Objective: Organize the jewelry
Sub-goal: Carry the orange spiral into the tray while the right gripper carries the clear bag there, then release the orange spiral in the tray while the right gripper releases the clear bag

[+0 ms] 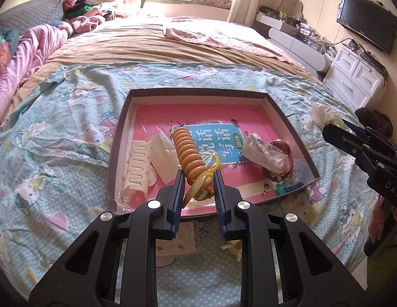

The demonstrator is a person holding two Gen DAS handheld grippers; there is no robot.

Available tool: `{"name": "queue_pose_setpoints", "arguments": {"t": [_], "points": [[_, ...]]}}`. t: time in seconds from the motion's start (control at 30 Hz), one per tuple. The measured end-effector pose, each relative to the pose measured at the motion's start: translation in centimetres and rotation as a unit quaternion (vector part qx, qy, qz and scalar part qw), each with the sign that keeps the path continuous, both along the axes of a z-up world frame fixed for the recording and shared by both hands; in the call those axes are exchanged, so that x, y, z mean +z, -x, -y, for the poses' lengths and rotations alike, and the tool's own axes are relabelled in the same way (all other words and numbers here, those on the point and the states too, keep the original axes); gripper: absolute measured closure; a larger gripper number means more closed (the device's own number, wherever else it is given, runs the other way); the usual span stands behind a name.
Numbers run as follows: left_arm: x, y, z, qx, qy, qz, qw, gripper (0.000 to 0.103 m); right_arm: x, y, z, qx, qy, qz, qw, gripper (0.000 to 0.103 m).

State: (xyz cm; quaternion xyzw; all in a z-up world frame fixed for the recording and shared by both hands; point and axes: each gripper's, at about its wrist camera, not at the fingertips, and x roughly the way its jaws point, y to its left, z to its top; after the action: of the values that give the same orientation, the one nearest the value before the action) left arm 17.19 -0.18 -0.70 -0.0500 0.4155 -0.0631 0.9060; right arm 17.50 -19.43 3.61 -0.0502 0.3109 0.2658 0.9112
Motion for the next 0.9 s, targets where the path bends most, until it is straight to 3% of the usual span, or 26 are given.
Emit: {"name": "queue_pose_setpoints", "arguments": {"t": [0.53, 0.63, 0.73, 0.83, 0.9], "points": [[-2.9, -2.0, -0.8, 0.005, -0.002, -0.030, 0.9995, 0.086, -4.9, -2.2, -3.4, 0.030, 0.047, -0.051, 0.997, 0.066], [-2.9, -2.0, -0.9, 0.005, -0.006, -0.027, 0.9996, 0.082, -5.7, -2.7, -3.9, 0.030, 0.054, -0.060, 0.996, 0.066], [-2.9, -1.9, -1.1, 0.005, -0.004, -0.027, 0.9996, 0.068, -6.2, -2.9, -4.1, 0.027, 0.053, -0.072, 0.996, 0.064], [-2.5, -1.6, -1.2, 0.006, -0.006, -0.021, 0.9997, 0.066, -6.0, -2.8, -3.8, 0.021, 0.043, -0.073, 0.996, 0.059], [-2.2, -1.3, -1.4, 0.008, -0.004, -0.017, 0.9998, 0.059, -5.7, -2.4, -3.6, 0.021, 0.040, -0.070, 0.997, 0.050]]}}
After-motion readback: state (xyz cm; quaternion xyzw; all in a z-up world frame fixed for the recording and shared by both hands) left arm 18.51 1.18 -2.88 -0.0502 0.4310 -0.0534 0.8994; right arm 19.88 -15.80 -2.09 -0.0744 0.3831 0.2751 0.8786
